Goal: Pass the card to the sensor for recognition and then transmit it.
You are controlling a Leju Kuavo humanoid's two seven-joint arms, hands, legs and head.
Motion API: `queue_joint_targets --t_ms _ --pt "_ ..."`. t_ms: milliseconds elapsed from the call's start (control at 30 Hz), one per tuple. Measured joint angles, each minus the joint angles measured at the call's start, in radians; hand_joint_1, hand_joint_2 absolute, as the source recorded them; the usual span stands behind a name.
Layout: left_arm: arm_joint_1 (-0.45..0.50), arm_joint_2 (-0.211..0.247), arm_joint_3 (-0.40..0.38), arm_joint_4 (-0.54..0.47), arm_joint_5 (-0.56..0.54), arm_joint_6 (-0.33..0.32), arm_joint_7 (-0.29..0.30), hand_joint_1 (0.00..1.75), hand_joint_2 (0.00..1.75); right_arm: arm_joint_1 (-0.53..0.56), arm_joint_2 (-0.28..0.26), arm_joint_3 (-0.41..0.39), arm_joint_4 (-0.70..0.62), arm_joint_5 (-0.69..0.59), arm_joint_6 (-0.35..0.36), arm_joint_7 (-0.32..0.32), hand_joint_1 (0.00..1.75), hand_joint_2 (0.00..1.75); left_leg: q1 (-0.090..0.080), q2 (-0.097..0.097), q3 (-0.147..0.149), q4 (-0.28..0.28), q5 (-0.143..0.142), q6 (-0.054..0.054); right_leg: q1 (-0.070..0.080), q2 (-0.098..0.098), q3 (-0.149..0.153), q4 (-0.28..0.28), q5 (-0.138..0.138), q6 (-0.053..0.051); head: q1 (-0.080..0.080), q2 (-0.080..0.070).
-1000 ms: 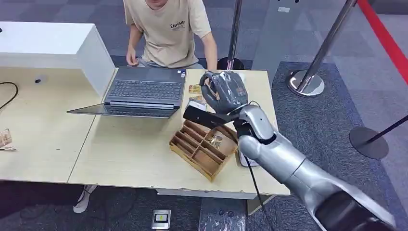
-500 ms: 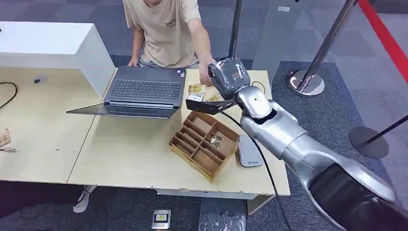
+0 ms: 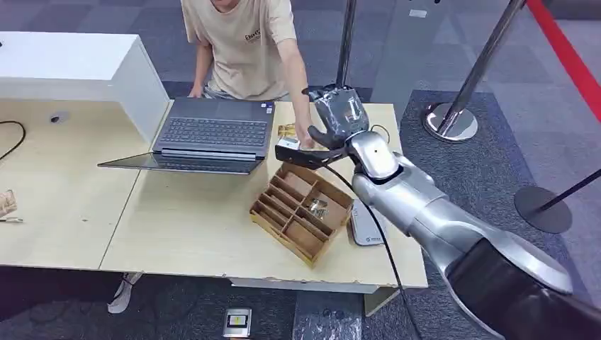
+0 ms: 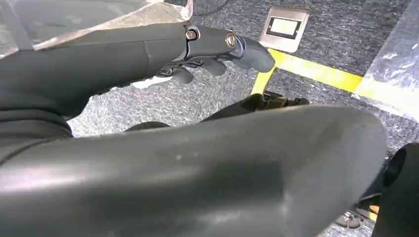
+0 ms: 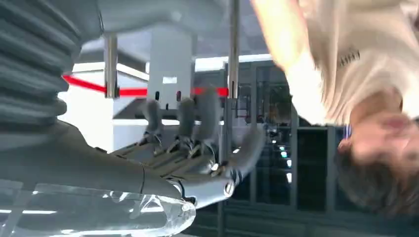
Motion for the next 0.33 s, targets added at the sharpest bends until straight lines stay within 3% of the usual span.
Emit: queue_joint_targets --t_ms 100,233,333 --pt "0.000 0.000 0.000 0.000 0.000 -0.001 0.000 0.00 0.00 0.003 -0.001 -0.015 0.000 -0.060 -0.043 -0.021 0.00 0.00 0.000 0.000 0.000 0.000 0.000 0.000 0.000 0.000 0.000 0.000 0.000 0.000 0.000 0.000" --pt "-0.002 0.000 0.000 0.000 0.000 -0.007 0.003 0.00 0.00 0.051 0.002 -0.126 -0.055 -0.337 -0.160 -0.126 0.00 0.00 0.000 0.000 0.000 0.000 0.000 0.000 0.000 0.000 0.000 0.000 0.000 0.000 0.000 0.000" --pt "-0.001 0.000 0.000 0.000 0.009 -0.002 0.013 0.00 0.00 0.138 0.005 -0.198 -0.150 -0.555 -0.169 -0.182 0.00 0.00 0.000 0.000 0.000 0.000 0.000 0.000 0.000 0.001 0.000 0.000 0.000 0.000 0.000 0.000"
